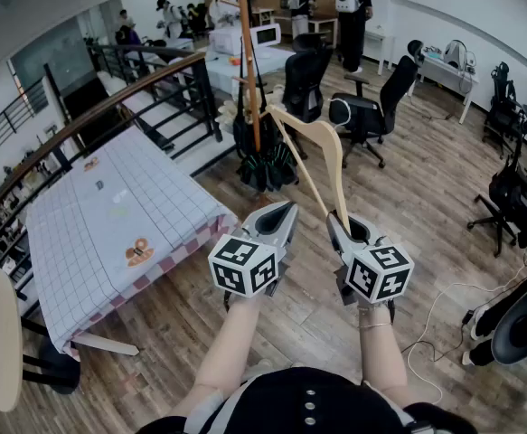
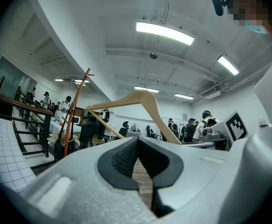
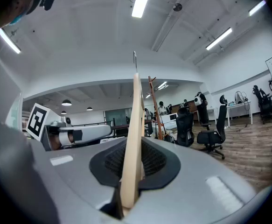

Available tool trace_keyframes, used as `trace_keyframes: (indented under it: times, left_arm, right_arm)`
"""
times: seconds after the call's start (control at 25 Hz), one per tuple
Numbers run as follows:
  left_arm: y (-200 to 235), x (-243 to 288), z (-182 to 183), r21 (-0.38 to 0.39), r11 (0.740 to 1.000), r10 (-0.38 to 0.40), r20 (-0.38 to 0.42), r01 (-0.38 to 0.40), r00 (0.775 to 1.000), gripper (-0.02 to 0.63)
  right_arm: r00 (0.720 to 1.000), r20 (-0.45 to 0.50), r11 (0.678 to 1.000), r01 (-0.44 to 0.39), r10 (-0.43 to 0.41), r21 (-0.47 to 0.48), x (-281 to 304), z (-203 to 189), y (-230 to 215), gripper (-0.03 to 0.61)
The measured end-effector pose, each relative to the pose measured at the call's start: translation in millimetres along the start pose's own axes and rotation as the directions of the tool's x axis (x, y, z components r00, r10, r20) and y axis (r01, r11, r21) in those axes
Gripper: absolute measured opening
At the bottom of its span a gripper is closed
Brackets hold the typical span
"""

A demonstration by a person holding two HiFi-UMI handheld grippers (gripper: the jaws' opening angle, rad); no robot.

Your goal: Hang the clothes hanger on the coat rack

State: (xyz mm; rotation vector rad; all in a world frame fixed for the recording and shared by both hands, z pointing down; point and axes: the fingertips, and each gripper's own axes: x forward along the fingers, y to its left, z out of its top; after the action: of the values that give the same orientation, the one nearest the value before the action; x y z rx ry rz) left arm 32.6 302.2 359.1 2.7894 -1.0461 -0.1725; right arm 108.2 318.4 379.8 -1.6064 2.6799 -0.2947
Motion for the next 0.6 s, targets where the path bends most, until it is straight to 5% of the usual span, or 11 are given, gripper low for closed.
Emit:
trace_keyframes:
  times: [0.6]
  left_arm:
    - [3.3, 3.3, 3.6, 0.008, 1.000, -0.015, -0.007, 0.015, 1.000, -0.005]
  right_arm:
    - [1.000, 0.004, 1.000, 0.005, -0.005, 0.002, 10.7, -0.8, 5.6, 0.037]
